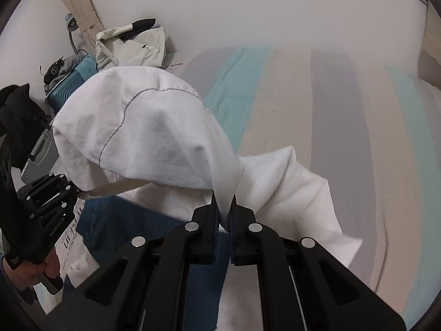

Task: Fold large clothes
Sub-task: 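Lift the white hood with both tools and fold it onto the jacket body, then open both tools and release the hood on the jacket body, then move both tools to the blue elastic hem of the jacket, then grasp the blue hem with the left tool while the right tool grasps it too, then lift the hem with both tools and fold it toward the hood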

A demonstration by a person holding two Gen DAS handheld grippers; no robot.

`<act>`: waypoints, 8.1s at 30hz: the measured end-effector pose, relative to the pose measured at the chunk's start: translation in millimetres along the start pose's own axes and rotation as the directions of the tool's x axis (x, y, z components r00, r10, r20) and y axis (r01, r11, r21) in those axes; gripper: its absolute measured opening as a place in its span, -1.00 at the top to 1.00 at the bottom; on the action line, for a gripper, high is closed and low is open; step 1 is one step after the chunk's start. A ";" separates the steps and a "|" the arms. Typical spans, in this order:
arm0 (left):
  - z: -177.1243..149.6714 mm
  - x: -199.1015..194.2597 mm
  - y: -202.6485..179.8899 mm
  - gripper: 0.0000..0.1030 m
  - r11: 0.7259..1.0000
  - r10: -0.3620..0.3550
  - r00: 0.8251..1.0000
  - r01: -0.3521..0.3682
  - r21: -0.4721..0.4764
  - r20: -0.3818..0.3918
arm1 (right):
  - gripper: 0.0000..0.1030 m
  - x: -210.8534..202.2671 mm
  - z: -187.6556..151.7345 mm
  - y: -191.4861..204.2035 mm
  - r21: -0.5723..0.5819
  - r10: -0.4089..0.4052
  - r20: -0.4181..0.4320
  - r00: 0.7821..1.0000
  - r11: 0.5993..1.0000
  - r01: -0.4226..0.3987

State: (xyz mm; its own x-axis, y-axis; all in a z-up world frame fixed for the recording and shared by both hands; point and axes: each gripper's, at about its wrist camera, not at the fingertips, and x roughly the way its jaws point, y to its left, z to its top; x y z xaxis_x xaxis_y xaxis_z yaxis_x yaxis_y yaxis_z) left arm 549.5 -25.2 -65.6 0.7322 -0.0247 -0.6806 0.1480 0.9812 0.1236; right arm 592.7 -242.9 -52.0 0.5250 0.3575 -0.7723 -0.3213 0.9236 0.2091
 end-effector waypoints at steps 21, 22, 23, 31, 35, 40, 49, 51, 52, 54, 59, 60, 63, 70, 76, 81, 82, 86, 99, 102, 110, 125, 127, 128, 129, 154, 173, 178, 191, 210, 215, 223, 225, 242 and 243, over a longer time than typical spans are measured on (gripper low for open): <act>-107.6 -8.4 -38.0 0.86 0.999 0.030 0.999 -0.030 0.009 0.015 | 0.92 14.4 -105.7 13.7 -0.102 -0.093 -0.053 0.994 0.991 0.087; -111.0 -9.4 -37.8 0.86 0.999 0.031 0.999 -0.032 0.013 0.016 | 0.92 14.9 -107.4 14.2 -0.106 -0.097 -0.054 0.994 0.990 0.091; -113.5 -10.7 -38.2 0.86 0.999 0.035 0.999 -0.036 0.020 0.020 | 0.92 15.4 -109.6 16.2 -0.117 -0.105 -0.055 0.993 0.988 0.098; -127.4 -23.8 -40.9 0.86 0.996 0.047 0.998 -0.050 0.076 0.044 | 0.92 7.1 -127.8 24.6 -0.150 -0.113 -0.063 0.992 0.983 0.102; -132.0 -30.8 -40.8 0.86 0.996 0.043 0.998 -0.047 0.080 0.051 | 0.92 2.4 -139.0 28.0 -0.153 -0.118 -0.063 0.991 0.982 0.108; -141.3 -32.2 -42.5 0.85 0.996 0.037 0.999 -0.039 0.076 0.027 | 0.92 -0.2 -148.0 28.9 -0.149 -0.124 -0.070 0.990 0.982 0.112; -154.5 -29.3 -42.9 0.84 0.999 0.010 0.999 -0.008 0.051 -0.036 | 0.92 1.9 -156.2 27.0 -0.138 -0.127 -0.079 0.989 0.984 0.115; -156.7 -28.6 -43.7 0.84 0.999 0.009 0.999 -0.007 0.050 -0.044 | 0.92 2.4 -159.9 26.6 -0.135 -0.125 -0.083 0.989 0.984 0.113; -157.5 -28.4 -44.0 0.84 0.999 0.009 0.999 -0.007 0.049 -0.046 | 0.92 2.4 -161.8 26.4 -0.135 -0.126 -0.084 0.988 0.984 0.114; -159.8 -28.7 -45.3 0.84 0.999 0.007 0.999 -0.005 0.049 -0.050 | 0.92 2.4 -165.8 26.7 -0.135 -0.125 -0.090 0.988 0.984 0.113; -162.2 -33.6 -48.4 0.84 0.998 0.007 0.998 -0.004 0.058 -0.056 | 0.92 -1.8 -172.4 28.3 -0.133 -0.122 -0.096 0.988 0.985 0.109; -162.9 -35.7 -48.2 0.84 0.999 0.005 0.998 -0.002 0.054 -0.060 | 0.92 -2.4 -172.4 28.1 -0.129 -0.120 -0.097 0.988 0.986 0.107; -164.7 -41.4 -48.8 0.84 0.999 0.003 0.998 0.000 0.050 -0.068 | 0.92 -6.9 -174.6 30.6 -0.131 -0.118 -0.096 0.988 0.986 0.105; -172.9 -59.7 -45.4 0.84 0.999 0.006 0.995 -0.002 0.048 -0.097 | 0.92 -22.1 -178.9 34.6 -0.115 -0.114 -0.082 0.990 0.988 0.104; -179.3 -83.3 -39.0 0.77 0.998 0.006 0.996 -0.001 0.057 -0.086 | 0.85 -40.9 -185.3 45.0 -0.104 -0.116 -0.054 0.992 0.988 0.110; -181.2 -100.2 -35.7 0.51 0.999 -0.012 0.997 0.016 0.048 -0.078 | 0.51 -50.7 -191.1 51.7 -0.102 -0.126 -0.044 0.991 0.987 0.121; -181.7 -103.3 -34.8 0.50 0.999 -0.010 0.997 0.014 0.047 -0.077 | 0.49 -53.3 -192.0 52.3 -0.094 -0.120 -0.042 0.992 0.989 0.116; -181.6 -115.4 -28.8 0.24 0.999 -0.024 0.997 0.026 0.023 -0.075 | 0.41 -62.1 -194.2 56.8 -0.082 -0.128 -0.033 0.991 0.989 0.125; -168.6 -179.7 -10.2 -0.69 0.996 -0.050 0.999 0.049 -0.074 -0.013 | -0.32 -119.3 -199.0 71.8 -0.042 -0.140 0.025 0.990 0.989 0.141; -169.6 -195.9 -8.0 -0.89 0.996 -0.043 0.999 0.042 -0.083 -0.008 | -0.65 -133.8 -205.4 74.2 -0.042 -0.129 0.051 0.990 0.990 0.131; -209.7 -243.7 -4.4 -0.89 0.994 -0.031 0.998 0.025 -0.107 -0.051 | -0.80 -155.3 -249.3 65.0 -0.023 -0.097 0.016 0.995 0.995 0.097; -319.0 -267.2 15.0 -0.89 0.987 0.055 0.983 -0.080 -0.142 -0.173 | -0.85 -204.5 -383.6 31.6 0.038 -0.171 -0.150 0.974 0.983 0.178; -330.7 -271.8 21.0 -0.89 0.982 0.027 0.983 -0.060 -0.177 -0.182 | -0.85 -209.6 -398.1 28.5 0.058 -0.186 -0.166 0.968 0.979 0.198; -336.5 -274.2 23.3 -0.89 0.981 0.009 0.982 -0.046 -0.190 -0.188 | -0.85 -212.1 -406.0 27.1 0.066 -0.195 -0.178 0.965 0.976 0.209; -342.3 -277.0 24.4 -0.89 0.980 -0.013 0.982 -0.025 -0.196 -0.191 | -0.85 -213.1 -411.4 26.5 0.070 -0.199 -0.187 0.962 0.974 0.215; -410.8 -269.5 49.9 -0.89 0.914 -0.244 0.898 0.086 -0.397 -0.367 | -0.36 -199.3 -472.7 14.5 0.200 -0.081 -0.339 0.937 0.967 0.156; -414.2 -245.1 53.6 -0.83 0.900 -0.286 0.841 0.072 -0.429 -0.459 | -0.26 -188.0 -467.7 9.9 0.252 -0.060 -0.301 0.952 0.958 0.140; -406.6 -246.7 38.3 -0.55 0.901 -0.328 0.829 0.130 -0.415 -0.453 | -0.24 -189.5 -464.8 9.2 0.241 -0.057 -0.297 0.953 0.961 0.132; -414.6 -258.3 27.2 -0.28 0.915 -0.287 0.825 0.086 -0.393 -0.487 | -0.23 -188.3 -466.8 2.6 0.243 -0.041 -0.315 0.948 0.962 0.122; -404.4 -258.0 11.8 0.61 0.930 -0.303 0.824 0.146 -0.337 -0.479 | -0.10 -183.2 -467.8 0.1 0.297 -0.002 -0.348 0.937 0.948 0.113; -395.1 -260.5 4.7 0.74 0.940 -0.291 0.829 0.153 -0.306 -0.478 | 0.41 -181.0 -461.6 7.0 0.284 0.002 -0.364 0.931 0.953 0.109; -386.5 -267.5 4.9 0.79 0.949 -0.269 0.827 0.142 -0.280 -0.493 | 0.78 -184.7 -444.4 17.9 0.265 -0.007 -0.403 0.915 0.956 0.124; -381.7 -271.4 4.4 0.79 0.954 -0.259 0.829 0.141 -0.263 -0.495 | 0.79 -189.1 -440.3 19.1 0.264 -0.009 -0.404 0.915 0.956 0.126; -321.6 -315.0 15.9 0.84 0.973 -0.217 0.859 0.150 -0.176 -0.465 | 0.85 -229.9 -376.6 36.8 0.305 -0.005 -0.425 0.905 0.941 0.148; -316.1 -317.8 17.1 0.84 0.974 -0.213 0.860 0.150 -0.170 -0.463 | 0.85 -233.5 -372.6 37.2 0.314 0.000 -0.422 0.906 0.938 0.146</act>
State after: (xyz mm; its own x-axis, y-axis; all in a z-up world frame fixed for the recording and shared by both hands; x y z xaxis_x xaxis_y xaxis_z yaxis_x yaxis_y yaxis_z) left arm 109.2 59.8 -75.4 0.2903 -0.1420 -0.9463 0.1406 0.9845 -0.1045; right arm 164.5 -343.5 -87.3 0.1429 0.2658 -0.9534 0.0231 0.9621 0.2717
